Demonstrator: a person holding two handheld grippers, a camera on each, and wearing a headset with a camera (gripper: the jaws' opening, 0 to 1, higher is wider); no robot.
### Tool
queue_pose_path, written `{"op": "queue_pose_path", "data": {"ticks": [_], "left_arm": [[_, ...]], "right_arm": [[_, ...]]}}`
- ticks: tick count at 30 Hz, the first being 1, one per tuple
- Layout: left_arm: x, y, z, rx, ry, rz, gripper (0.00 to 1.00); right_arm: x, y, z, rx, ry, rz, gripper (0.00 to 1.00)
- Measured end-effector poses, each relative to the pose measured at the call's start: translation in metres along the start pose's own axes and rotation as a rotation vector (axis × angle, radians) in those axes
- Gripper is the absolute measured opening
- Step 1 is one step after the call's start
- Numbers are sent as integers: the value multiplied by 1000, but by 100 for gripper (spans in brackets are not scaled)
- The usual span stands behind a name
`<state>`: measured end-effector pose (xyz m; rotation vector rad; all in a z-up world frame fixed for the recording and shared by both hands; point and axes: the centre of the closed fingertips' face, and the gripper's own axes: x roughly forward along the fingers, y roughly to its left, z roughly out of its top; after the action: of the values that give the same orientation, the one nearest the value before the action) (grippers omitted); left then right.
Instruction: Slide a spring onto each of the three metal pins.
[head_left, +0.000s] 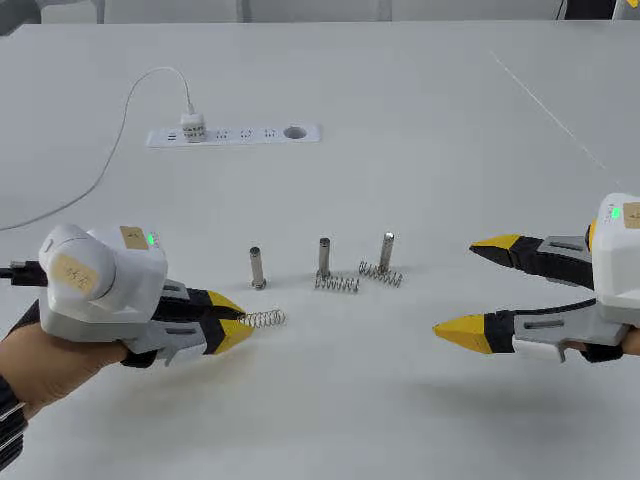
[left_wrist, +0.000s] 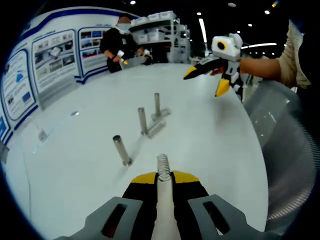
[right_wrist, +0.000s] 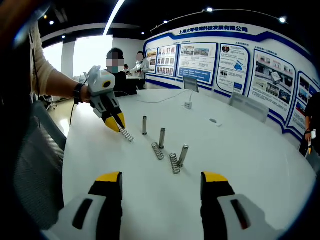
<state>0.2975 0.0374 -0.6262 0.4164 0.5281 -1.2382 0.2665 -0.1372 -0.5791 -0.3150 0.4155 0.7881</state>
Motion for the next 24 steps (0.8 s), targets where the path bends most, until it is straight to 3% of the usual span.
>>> {"op": "queue_pose_path", "data": {"ticks": [8, 24], "left_arm": [[-2, -3, 12, 1, -16, -13, 10], [5, -31, 32, 65, -5, -90, 10]], "right_arm": [[6, 14, 9, -40, -2, 44, 62], [35, 52, 20, -146, 28, 183, 51]]}}
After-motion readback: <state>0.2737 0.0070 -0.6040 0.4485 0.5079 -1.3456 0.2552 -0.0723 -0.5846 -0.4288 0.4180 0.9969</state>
